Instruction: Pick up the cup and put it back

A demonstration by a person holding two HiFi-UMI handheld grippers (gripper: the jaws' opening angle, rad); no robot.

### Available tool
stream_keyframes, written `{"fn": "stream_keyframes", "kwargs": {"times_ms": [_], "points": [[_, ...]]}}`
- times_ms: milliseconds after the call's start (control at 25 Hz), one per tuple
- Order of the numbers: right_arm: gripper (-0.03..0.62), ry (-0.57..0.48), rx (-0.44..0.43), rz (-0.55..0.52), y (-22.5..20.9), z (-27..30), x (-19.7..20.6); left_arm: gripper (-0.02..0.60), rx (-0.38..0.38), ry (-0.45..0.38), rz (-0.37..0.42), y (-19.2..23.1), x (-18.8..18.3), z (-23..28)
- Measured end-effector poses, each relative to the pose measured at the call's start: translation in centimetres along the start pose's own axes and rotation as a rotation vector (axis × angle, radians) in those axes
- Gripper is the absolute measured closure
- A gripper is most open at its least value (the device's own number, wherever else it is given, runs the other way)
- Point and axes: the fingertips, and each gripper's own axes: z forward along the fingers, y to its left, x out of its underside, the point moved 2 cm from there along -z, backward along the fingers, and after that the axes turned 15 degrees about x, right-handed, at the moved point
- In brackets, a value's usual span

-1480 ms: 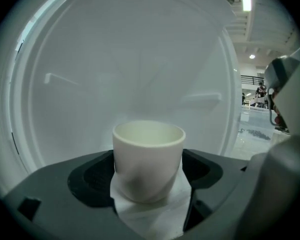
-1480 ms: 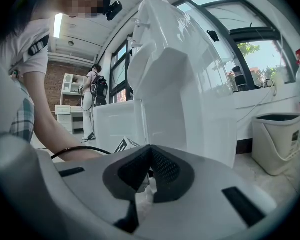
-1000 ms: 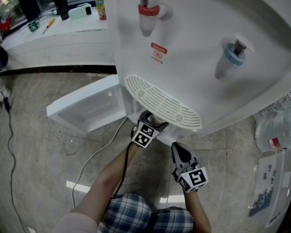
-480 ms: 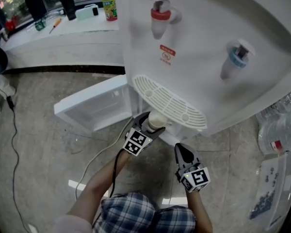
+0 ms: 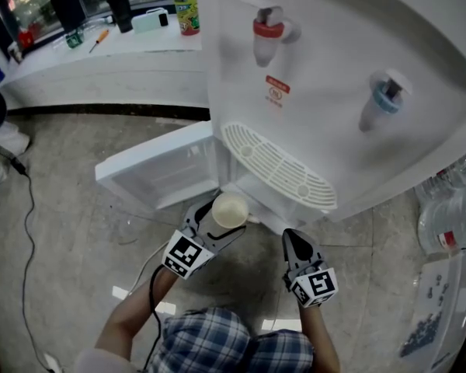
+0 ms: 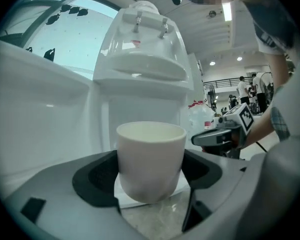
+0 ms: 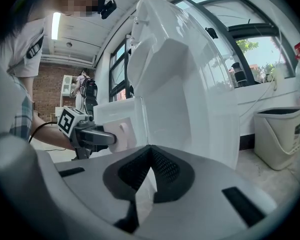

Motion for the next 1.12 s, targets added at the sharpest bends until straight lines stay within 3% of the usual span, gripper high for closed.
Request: {"fn": "stream_keyframes", "kwargs": {"times_ms": [440, 760, 1120], "points": [[0.577, -0.003, 0.004, 0.008, -0.3, -0.2, 0.1, 0.17, -0.008, -0.018, -0.016, -0.3, -0.3, 0.4], [0.577, 0.0, 0.007, 0.007, -0.3, -0.4, 0.2, 0.17, -0.022, -0.025, -0.062, 2.1, 1.3, 6.7], [0.577, -0.001, 0.022, 0.023, -0.9, -0.6, 0.3, 0.17, -0.045, 0.056, -0.097, 6.1, 4.3, 15.6]]}}
